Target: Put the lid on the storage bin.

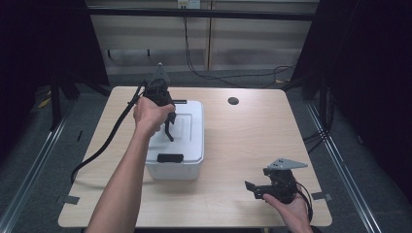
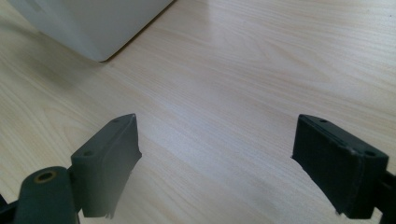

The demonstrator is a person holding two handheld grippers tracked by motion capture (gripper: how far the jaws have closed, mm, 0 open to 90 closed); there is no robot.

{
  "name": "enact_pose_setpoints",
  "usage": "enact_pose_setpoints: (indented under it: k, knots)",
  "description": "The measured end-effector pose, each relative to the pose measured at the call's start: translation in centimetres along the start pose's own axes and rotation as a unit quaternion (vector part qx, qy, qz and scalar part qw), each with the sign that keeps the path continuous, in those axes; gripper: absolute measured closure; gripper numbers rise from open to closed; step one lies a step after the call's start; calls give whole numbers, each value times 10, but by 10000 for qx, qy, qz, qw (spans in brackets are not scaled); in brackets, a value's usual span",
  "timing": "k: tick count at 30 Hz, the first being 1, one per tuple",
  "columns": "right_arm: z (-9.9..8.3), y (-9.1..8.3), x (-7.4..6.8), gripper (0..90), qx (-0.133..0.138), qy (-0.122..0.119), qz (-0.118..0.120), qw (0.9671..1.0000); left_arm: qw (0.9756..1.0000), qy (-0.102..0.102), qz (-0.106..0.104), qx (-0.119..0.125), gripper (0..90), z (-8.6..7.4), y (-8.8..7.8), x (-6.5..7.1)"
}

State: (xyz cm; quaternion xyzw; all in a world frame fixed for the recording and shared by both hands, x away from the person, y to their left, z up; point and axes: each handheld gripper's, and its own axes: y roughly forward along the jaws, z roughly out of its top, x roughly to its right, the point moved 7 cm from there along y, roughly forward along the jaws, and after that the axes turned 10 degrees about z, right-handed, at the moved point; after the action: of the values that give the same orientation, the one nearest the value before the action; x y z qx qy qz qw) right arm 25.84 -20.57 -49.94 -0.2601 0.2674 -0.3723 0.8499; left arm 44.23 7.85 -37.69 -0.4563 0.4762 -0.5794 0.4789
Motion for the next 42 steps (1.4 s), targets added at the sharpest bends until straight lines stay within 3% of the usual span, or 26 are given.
enact_pose_setpoints:
  k: [4,8,14,20,26,29,31,36,39,41,42]
  knots:
    - [0,0,0,141,-4,4,4,10000,10000,97,-23,2,687,0,2,2]
    - [0,0,0,142,-3,3,6,10000,9999,23,133,94,586,1,4,1]
    - [0,0,0,142,-3,-9,9,10000,9996,254,27,88,414,1,7,3]
    - [0,0,0,142,-11,-7,10,10000,9984,488,-8,296,317,4,7,4]
    - [0,1,0,142,-7,-28,12,10000,9970,572,-244,464,230,5,0,2]
    - [0,1,0,142,-4,-31,14,10000,9947,777,-419,520,168,3,-5,2]
    - [0,1,0,142,-8,-27,10,10000,9935,846,-474,601,196,3,-8,2]
    - [0,1,0,142,-24,-11,-3,10000,9892,1137,-479,793,171,1,-14,-3]
    - [0,1,0,142,-36,11,-4,10000,9836,1289,-788,983,170,-1,-18,-6]
    - [0,1,0,142,-25,2,-7,10000,9832,1246,-825,1050,167,-1,-19,-10]
    - [0,1,0,142,-25,-5,-7,10000,9836,1244,-749,1073,167,-1,-19,-13]
